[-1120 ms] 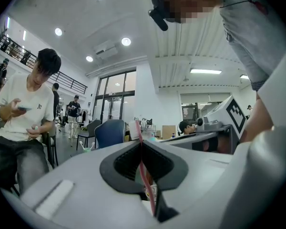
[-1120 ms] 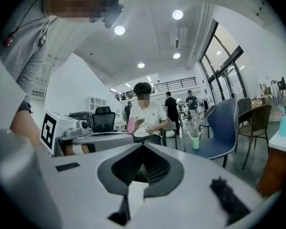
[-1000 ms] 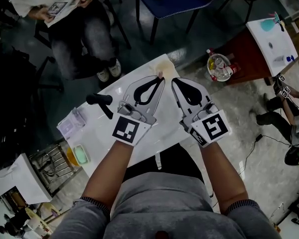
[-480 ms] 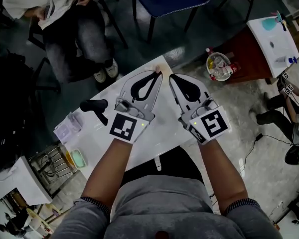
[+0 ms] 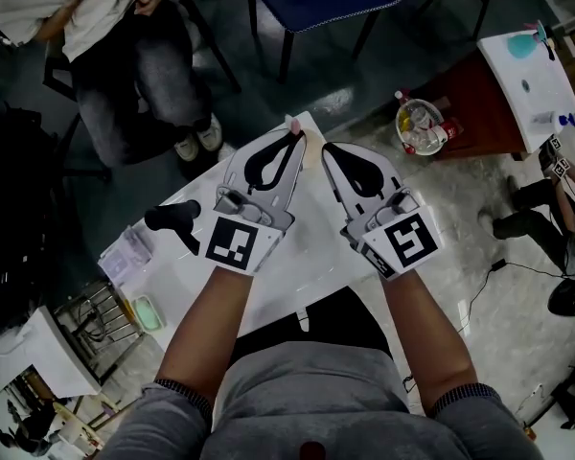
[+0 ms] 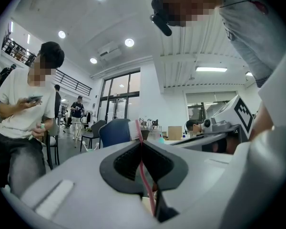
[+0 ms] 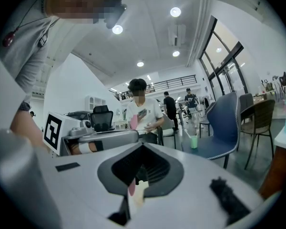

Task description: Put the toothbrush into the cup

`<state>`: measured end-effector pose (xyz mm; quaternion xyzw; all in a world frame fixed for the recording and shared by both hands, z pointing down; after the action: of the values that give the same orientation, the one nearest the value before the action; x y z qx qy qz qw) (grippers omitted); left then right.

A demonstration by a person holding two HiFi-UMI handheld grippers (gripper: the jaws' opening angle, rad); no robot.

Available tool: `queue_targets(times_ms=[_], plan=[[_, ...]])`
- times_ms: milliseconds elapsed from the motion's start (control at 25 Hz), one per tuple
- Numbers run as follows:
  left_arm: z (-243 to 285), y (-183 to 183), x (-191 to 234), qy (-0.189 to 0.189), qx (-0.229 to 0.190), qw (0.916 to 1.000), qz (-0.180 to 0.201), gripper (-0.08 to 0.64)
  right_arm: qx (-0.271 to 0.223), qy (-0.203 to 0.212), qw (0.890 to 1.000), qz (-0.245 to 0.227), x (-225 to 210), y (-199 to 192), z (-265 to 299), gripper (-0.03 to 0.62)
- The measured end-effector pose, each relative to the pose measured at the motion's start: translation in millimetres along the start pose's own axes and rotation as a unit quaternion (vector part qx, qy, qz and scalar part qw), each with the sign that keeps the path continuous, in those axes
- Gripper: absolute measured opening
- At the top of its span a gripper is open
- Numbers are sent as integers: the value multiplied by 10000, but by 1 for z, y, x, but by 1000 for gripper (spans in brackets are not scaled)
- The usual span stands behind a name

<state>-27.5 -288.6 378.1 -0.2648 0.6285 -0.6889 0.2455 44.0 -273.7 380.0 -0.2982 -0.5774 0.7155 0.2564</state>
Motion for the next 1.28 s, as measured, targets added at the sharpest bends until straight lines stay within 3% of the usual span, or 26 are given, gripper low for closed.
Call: queue_targets(times_ms=[1280], plan=[[34, -90, 13, 214, 491, 9982, -281, 15, 416, -34, 9986, 318, -29, -73, 24, 8]])
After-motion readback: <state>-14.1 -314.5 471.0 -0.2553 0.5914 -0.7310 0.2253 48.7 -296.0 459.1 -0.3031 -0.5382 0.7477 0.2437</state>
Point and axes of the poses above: the fingertips, and each gripper's own axes: z forward along the fingers, x to its left, y out of its top, the point moved 3 cm from there along -z, backward along the fingers, and after that the axes turned 2 degrees about x, right-handed, at the moved point
